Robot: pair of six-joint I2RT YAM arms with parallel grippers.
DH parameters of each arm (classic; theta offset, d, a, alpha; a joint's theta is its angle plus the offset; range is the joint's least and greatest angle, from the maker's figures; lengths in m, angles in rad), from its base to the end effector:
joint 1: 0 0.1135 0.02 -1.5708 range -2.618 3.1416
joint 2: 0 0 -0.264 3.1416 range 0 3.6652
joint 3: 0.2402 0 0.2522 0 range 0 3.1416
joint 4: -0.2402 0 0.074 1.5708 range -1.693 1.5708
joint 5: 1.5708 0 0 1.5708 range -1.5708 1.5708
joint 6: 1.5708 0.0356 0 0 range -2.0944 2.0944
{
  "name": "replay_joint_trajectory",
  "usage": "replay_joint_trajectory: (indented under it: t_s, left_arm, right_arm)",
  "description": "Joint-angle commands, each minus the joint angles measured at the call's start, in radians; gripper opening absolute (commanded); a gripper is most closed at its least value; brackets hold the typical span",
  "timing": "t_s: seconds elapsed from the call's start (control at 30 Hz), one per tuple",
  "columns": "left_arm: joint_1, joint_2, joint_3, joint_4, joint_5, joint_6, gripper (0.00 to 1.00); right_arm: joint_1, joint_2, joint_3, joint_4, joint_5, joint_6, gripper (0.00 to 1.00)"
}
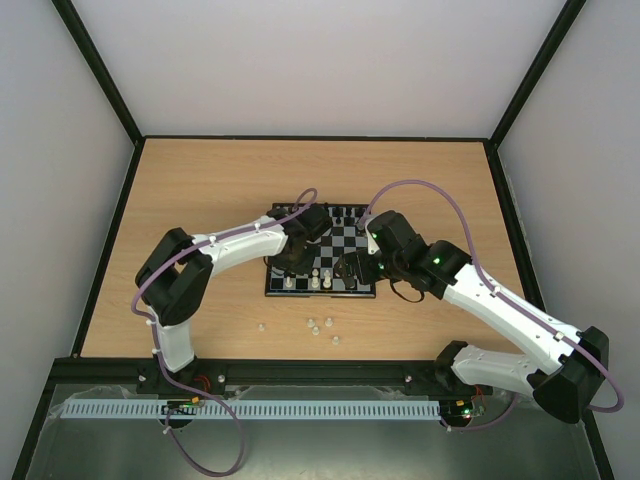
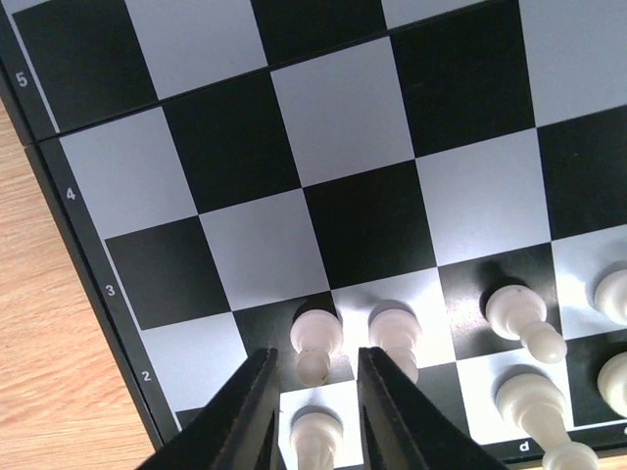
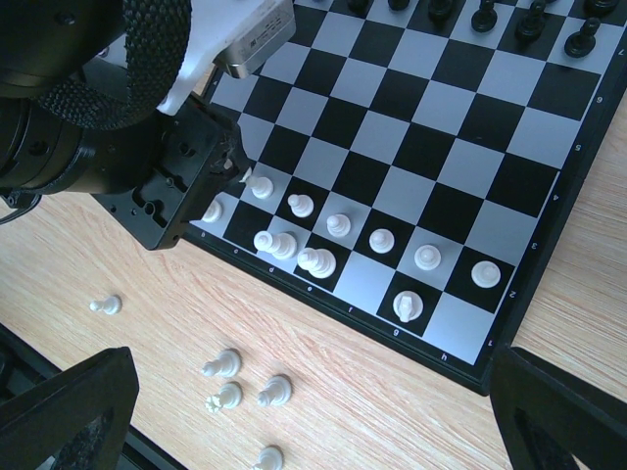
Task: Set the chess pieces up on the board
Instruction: Place the chess piece on the chessboard.
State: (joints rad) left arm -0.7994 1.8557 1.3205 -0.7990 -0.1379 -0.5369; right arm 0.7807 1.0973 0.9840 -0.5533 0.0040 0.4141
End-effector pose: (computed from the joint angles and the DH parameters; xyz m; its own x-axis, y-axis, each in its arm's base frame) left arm 0.2553 -0.2555 0.1873 -0.9341 0.2339 -0.2698 0.2443 0.9697 -0.0051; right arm 0.1677 0.1659 0.3126 -0.6844 -0.1116 -0.7205 -0.4655 0.8275 0.3140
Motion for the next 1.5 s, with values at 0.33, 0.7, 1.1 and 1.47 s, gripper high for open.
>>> replay_joint_trajectory:
  t_s: [0.33, 0.7, 1.1, 1.47]
  left_arm:
    - [0.02, 0.021, -0.043, 0.015, 0.007, 0.007, 0.23]
    - [0.02, 0.005, -0.071, 0.024, 0.017, 0.001, 0.14]
    - [0.02, -0.019, -0.105, 0.029, 0.018, -0.009, 0.13]
    - [0.019, -0.023, -0.111, 0.032, 0.024, -0.012, 0.13]
  right_arm:
    - [0.001, -0.017, -0.013, -0.001, -0.006, -0.009, 0.99]
    - [0.002, -0.013, -0.013, 0.001, -0.01, -0.009, 0.99]
    - [0.0, -0.008, -0.013, 0.006, -0.015, -0.012, 0.99]
    - [0.002, -0.006, -0.015, 0.006, -0.012, -0.011, 0.98]
